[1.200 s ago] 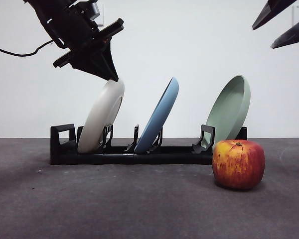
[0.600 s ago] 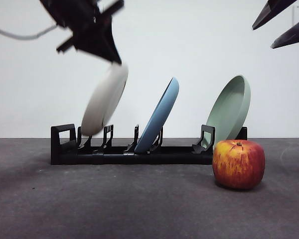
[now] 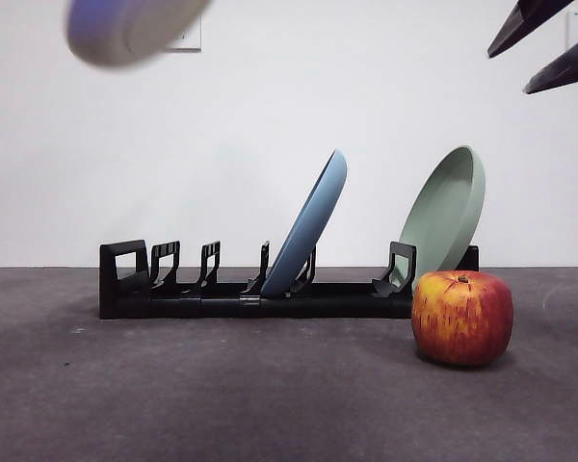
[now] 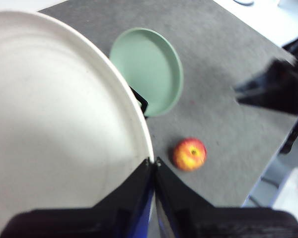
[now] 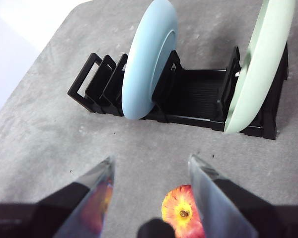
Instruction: Take the yellow plate from the plate rack,put the plate on the table,take the apple from the table,put the apple in the plate
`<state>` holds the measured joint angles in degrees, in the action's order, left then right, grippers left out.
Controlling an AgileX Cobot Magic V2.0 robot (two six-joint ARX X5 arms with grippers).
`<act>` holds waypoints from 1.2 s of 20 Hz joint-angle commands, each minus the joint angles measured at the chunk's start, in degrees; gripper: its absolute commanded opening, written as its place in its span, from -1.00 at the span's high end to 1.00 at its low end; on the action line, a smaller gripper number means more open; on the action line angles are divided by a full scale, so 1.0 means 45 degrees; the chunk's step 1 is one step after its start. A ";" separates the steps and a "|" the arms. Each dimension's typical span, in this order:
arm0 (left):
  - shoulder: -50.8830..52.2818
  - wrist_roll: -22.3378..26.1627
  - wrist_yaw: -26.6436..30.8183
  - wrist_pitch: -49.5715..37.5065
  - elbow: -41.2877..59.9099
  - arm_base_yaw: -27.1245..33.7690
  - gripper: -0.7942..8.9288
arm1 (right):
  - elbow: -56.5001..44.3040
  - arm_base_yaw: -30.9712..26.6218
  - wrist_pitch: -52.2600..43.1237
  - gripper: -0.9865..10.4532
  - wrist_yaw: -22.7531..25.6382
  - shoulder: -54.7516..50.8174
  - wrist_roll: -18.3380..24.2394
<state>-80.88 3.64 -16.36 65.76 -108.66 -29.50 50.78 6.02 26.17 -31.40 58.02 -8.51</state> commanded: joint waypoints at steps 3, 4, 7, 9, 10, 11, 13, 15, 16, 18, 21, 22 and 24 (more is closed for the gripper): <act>0.0879 0.0578 0.2458 0.1661 -0.0053 -0.2429 0.85 | 0.0044 0.0010 -0.0034 0.39 -0.0005 -0.0015 0.0097; 0.0879 0.0568 0.2871 0.2050 -0.0049 -0.3036 0.85 | 0.0044 0.0010 -0.0034 0.39 -0.0005 -0.0015 0.0097; 0.0753 0.0180 0.4629 0.2662 0.0355 -0.4925 0.85 | 0.0049 0.0010 -0.0044 0.39 0.0000 -0.0063 0.0097; 0.0656 -0.0340 0.5459 0.2361 0.1171 -0.6052 0.85 | 0.0063 0.0010 -0.0044 0.39 0.0015 -0.0068 0.0102; 0.0646 -0.0549 0.5916 0.2093 0.1681 -0.6358 0.85 | 0.0063 0.0010 -0.0044 0.39 0.0015 -0.0073 0.0102; 0.0636 -0.0685 0.6285 0.1710 0.2336 -0.6601 0.85 | 0.0063 0.0010 -0.0044 0.39 0.0015 -0.0073 0.0102; 0.0559 -0.0967 0.6382 0.0529 0.4007 -0.6921 0.85 | 0.0063 0.0010 -0.0044 0.39 0.0044 -0.0073 0.0102; 0.0403 -0.1190 0.6387 -0.0865 0.5775 -0.7023 0.85 | 0.0063 0.0010 -0.0044 0.39 0.0049 -0.0073 0.0102; 0.0248 -0.1205 0.6387 -0.1520 0.6547 -0.7023 0.85 | 0.0063 0.0010 -0.0044 0.39 0.0053 -0.0073 0.0102; -0.0204 -0.1200 0.6392 -0.2997 0.8165 -0.7023 0.85 | 0.0063 0.0010 -0.0049 0.39 0.0053 -0.0073 0.0102; -0.1375 -0.1180 0.6392 -0.4745 0.9826 -0.7023 0.85 | 0.0063 0.0010 -0.0044 0.39 0.0053 -0.0073 0.0102; -0.1928 -0.1132 0.6387 -0.5134 1.0112 -0.7023 0.85 | 0.0063 0.0005 -0.0044 0.39 0.0053 -0.0073 0.0102; -0.2880 -0.1098 0.6363 -0.5746 1.0360 -0.7023 0.85 | 0.0063 0.0010 -0.0044 0.39 0.0058 -0.0073 0.0102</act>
<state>-93.58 -1.15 12.05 40.51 -62.39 -60.93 50.78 6.02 26.15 -31.31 57.84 -8.51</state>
